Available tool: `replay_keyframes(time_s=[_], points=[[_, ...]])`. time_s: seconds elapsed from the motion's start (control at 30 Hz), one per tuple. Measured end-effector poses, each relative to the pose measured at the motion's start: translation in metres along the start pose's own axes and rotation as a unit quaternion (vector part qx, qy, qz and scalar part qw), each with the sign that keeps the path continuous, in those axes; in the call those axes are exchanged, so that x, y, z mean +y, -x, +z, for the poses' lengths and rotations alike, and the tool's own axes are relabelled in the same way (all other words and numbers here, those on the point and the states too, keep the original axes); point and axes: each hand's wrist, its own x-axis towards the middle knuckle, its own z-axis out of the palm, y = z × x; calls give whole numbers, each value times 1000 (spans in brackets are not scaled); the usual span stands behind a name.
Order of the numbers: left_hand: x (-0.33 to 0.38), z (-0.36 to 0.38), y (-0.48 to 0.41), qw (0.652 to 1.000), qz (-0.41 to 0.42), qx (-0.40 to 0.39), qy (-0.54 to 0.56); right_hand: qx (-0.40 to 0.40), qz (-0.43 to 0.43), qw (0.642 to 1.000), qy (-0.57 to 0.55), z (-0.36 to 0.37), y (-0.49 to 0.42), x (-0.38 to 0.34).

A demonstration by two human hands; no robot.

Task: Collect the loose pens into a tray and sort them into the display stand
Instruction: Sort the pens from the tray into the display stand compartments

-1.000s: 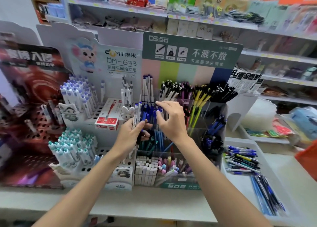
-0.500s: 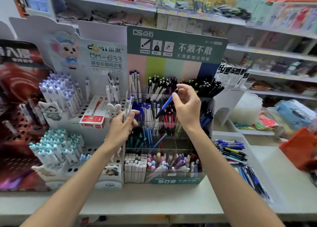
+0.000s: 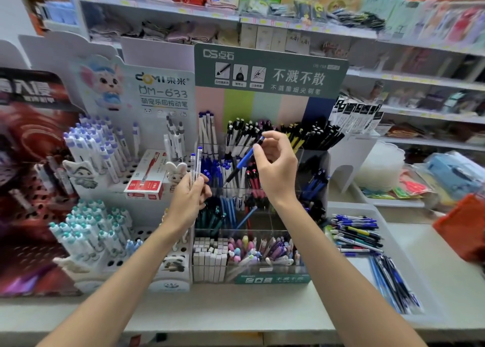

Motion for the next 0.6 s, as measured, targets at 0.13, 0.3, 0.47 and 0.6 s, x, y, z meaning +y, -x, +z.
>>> replay_keyframes(time_s=[0.13,0.3,0.47,0.6], points=[[2,-1,0,1000,23,-1,-8,1,-47,999,18,4,-10,-10],[6,34,-4,998,46,-50,-13,16,-46,995,88,-34,-3,16],[9,90,-5,994,32,-105,-2,109,-30,982,149,-99,-8,41],[7,120,-3,992,-15,-126,18,139,-33,971,192,-130,-16,59]])
